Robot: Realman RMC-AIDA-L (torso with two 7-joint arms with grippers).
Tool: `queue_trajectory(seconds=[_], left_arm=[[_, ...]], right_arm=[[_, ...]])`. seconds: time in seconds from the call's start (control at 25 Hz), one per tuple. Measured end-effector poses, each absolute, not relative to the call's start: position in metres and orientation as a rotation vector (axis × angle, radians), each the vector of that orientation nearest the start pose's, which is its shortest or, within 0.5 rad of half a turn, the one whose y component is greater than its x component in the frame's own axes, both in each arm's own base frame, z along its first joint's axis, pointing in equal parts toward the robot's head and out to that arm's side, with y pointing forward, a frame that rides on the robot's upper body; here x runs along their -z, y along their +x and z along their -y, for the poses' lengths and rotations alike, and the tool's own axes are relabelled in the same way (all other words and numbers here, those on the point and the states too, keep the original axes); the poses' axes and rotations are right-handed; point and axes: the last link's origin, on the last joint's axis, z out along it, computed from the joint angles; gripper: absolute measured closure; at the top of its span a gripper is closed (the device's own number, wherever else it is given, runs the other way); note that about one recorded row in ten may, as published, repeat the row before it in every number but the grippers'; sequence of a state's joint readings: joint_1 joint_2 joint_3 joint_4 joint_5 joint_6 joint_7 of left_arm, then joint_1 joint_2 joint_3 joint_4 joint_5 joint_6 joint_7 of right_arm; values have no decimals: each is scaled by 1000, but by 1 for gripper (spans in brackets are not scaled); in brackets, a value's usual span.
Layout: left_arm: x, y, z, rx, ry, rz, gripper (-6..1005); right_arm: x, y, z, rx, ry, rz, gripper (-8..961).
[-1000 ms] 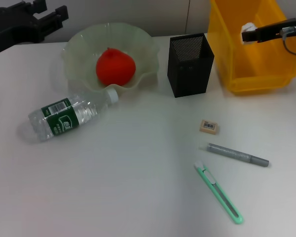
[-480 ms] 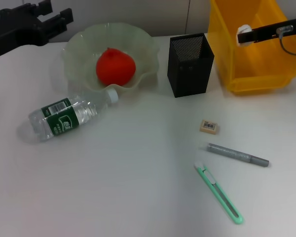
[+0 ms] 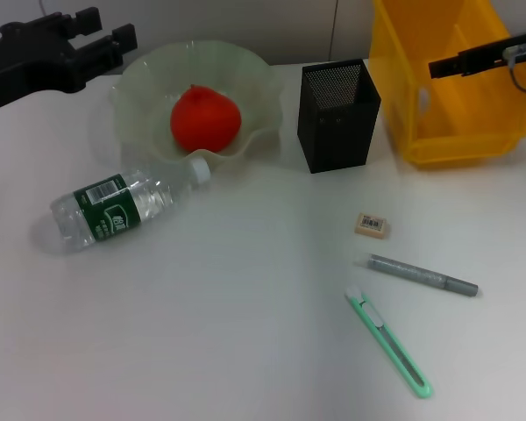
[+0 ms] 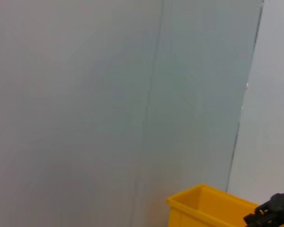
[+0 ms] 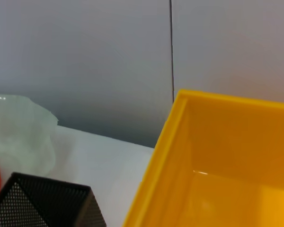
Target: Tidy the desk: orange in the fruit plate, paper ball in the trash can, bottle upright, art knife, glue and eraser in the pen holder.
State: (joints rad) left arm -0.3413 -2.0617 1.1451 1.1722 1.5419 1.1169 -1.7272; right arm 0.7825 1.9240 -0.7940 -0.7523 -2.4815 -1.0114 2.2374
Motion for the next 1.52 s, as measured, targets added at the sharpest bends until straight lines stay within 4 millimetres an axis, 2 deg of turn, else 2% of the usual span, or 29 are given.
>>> queue_trajectory(seconds=[0.16,0.36,0.6,0.76,0.96,1.2,1.52], left_arm=[[-61,-195,-366,841,-2385,562,428],[-63,-193,-360,851,-2420,545,428],[-60,-190,-353,815,-2503,517,428],[-56,-190,-351,753,-2540,509,427],[-54,-185,-353,703,-2563,485,427],[-46,-173,-364,613,-2598,446,427],[-28,-153,-376,455,-2666,392,427]], right_arm=[[-93,263,-461,-94,-2120,-1051,395],[-92,247,-447,-165,-2162,-1019,396],[-75,215,-402,-253,-2325,-940,397],[-63,208,-368,-460,-2447,-937,398],[-63,208,-325,-735,-2547,-832,399],[-61,227,-286,-1004,-2606,-765,402],[-52,252,-241,-1175,-2694,-783,406]])
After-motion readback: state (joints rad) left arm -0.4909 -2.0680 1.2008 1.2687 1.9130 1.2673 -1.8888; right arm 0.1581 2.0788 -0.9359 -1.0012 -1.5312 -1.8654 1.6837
